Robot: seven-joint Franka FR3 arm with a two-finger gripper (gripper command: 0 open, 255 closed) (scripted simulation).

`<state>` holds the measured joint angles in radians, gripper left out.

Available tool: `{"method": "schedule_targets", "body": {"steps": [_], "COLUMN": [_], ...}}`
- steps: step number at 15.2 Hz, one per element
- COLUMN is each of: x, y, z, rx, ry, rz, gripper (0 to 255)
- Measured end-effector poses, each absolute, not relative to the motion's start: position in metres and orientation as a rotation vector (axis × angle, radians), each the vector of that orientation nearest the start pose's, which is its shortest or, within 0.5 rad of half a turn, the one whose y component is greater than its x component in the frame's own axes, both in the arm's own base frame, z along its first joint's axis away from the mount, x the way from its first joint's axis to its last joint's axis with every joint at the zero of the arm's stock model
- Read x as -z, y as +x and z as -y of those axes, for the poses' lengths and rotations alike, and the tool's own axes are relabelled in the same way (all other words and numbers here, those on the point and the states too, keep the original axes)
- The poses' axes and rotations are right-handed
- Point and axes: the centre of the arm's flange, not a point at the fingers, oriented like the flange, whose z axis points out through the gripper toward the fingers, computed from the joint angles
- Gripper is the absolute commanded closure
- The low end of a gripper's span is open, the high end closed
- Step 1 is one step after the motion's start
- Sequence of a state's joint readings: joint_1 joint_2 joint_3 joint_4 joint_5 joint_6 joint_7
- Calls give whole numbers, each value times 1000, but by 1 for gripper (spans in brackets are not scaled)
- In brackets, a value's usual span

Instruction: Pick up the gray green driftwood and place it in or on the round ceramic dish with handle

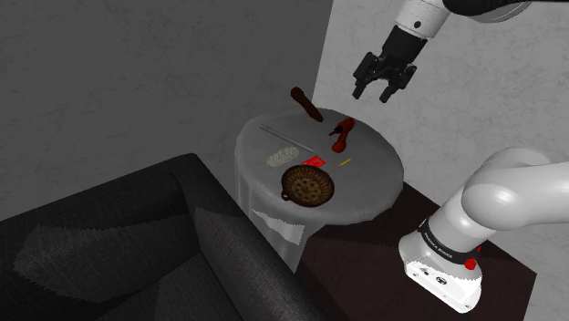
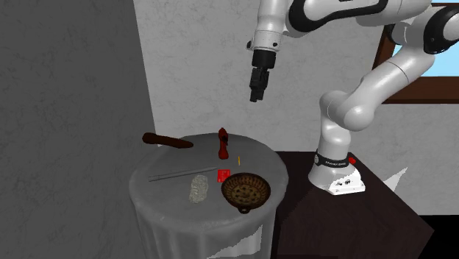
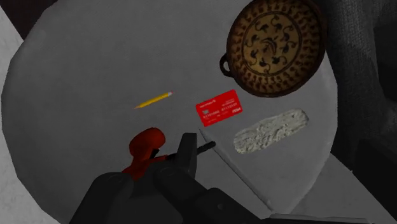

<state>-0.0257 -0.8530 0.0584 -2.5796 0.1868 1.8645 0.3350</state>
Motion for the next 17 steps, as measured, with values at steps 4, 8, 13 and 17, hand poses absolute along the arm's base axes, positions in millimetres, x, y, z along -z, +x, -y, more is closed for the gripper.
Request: {"method": "schedule_targets", "body": {"steps": [4, 8, 13, 17], "x": [-485, -438, -382, -341], "y": [324, 343, 373, 397], "z": [-44, -63, -80, -96], "rx": [217, 267, 326, 378], "ry": [-2867, -2791, -2677, -2569], "rz": [-750, -959, -1212, -1402], "gripper": [0, 0, 0, 0]}}
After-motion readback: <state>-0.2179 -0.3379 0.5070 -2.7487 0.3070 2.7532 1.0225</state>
